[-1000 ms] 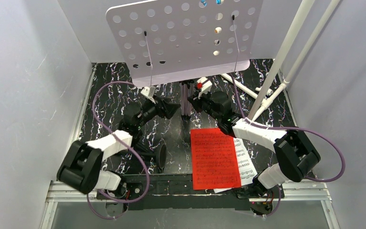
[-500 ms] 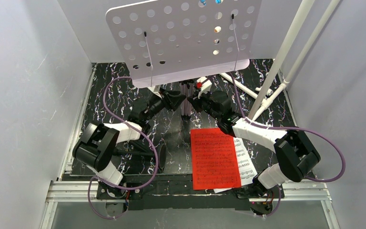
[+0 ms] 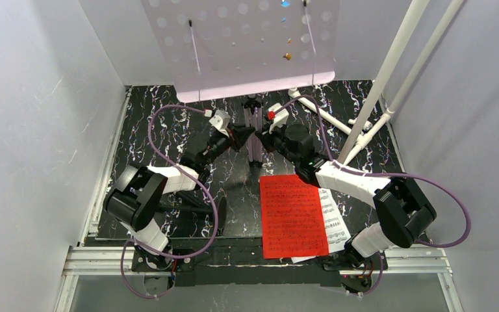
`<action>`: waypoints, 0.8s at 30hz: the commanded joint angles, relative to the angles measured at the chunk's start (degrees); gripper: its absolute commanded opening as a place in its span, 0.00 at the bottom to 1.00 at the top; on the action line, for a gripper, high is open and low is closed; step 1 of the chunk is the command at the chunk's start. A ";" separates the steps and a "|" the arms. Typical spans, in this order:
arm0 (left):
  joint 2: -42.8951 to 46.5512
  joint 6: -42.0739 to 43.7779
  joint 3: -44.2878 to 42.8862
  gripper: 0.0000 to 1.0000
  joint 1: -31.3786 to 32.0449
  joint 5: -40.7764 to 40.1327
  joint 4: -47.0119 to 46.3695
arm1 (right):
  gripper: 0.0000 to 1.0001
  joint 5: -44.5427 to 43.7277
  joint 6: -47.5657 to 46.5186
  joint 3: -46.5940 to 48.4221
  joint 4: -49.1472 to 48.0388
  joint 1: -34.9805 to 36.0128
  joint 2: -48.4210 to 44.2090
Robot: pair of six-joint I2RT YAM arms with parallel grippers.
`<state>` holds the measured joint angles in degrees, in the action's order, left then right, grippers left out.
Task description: Set up the instrument practice props
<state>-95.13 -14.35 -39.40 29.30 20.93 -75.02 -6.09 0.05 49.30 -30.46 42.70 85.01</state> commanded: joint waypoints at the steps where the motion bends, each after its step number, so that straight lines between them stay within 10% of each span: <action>1: 5.69 6.11 -1.07 0.00 -0.48 -7.94 8.72 | 0.01 -4.06 -0.73 0.65 -2.13 1.16 -0.83; 24: 23.52 29.16 5.62 0.00 -2.23 -16.30 30.06 | 0.01 -20.55 -11.08 -11.31 1.30 0.71 -5.33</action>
<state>-76.79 7.27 -34.89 31.31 13.74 -49.47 -13.06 -9.87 41.95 -35.14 47.03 80.25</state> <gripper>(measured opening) 0.130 0.179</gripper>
